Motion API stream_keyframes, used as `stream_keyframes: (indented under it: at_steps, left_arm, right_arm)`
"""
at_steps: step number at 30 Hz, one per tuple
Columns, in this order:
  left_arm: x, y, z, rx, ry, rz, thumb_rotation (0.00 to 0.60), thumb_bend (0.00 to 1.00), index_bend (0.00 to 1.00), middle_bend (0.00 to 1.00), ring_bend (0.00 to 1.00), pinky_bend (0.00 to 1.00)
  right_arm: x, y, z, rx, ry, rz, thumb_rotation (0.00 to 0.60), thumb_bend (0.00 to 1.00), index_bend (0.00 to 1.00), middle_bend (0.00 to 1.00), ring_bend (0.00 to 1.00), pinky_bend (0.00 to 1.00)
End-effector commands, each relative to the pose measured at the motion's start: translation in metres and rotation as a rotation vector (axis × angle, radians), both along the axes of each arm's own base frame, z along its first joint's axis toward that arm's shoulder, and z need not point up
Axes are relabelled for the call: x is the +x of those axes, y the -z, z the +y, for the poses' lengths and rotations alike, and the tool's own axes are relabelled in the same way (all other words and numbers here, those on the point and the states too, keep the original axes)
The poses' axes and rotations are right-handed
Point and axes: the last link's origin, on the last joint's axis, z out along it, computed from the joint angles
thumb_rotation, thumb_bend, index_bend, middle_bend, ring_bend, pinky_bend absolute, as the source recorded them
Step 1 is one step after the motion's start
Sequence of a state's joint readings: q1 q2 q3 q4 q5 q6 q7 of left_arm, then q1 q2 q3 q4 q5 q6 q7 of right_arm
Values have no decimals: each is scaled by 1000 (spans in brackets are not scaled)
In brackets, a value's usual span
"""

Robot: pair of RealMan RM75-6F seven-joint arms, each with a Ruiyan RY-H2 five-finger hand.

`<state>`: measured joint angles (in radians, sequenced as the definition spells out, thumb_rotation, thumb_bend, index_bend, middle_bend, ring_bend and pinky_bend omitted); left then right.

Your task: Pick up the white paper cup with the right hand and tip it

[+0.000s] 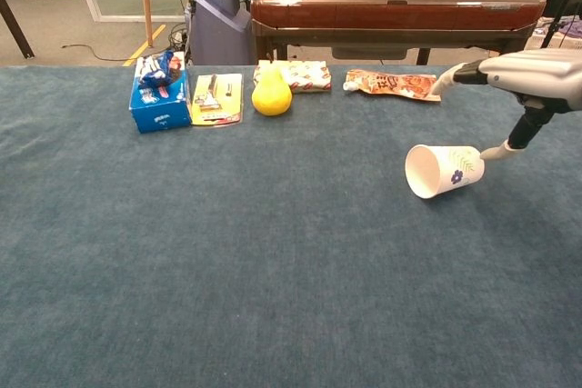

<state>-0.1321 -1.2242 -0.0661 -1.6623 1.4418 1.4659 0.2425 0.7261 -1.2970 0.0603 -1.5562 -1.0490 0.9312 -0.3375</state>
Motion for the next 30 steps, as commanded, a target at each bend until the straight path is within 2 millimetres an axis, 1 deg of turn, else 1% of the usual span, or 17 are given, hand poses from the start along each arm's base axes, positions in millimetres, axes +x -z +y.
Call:
stream_keyframes:
  at_steps: [1,6,12,21,30]
  left_arm:
    - [1,1,0,-3,2,1,600,146,220,125,162,137]
    - [2,1,0,-3,-1,3,600,146,220,126,162,137]
    - [4,1,0,-2,4,4,600,146,219,126,162,136]
    - [6,1,-1,-1,4,3,600,146,219,126,162,137]
    - [6,0,-1,0,0,7,600,146,220,126,162,137]
  right_arm:
    - [-15,-3,-1,-1,31,-10,600,202,159,67,0,0]
    - [-27,2,-3,12,63,-34,600,202,196,94,0,0]
    - [-36,18,-6,49,75,-42,600,202,218,116,0,0]
    - [-35,35,-12,70,57,-52,600,205,262,146,0,0]
    - [-38,37,-18,60,64,-69,600,212,302,174,0,0]
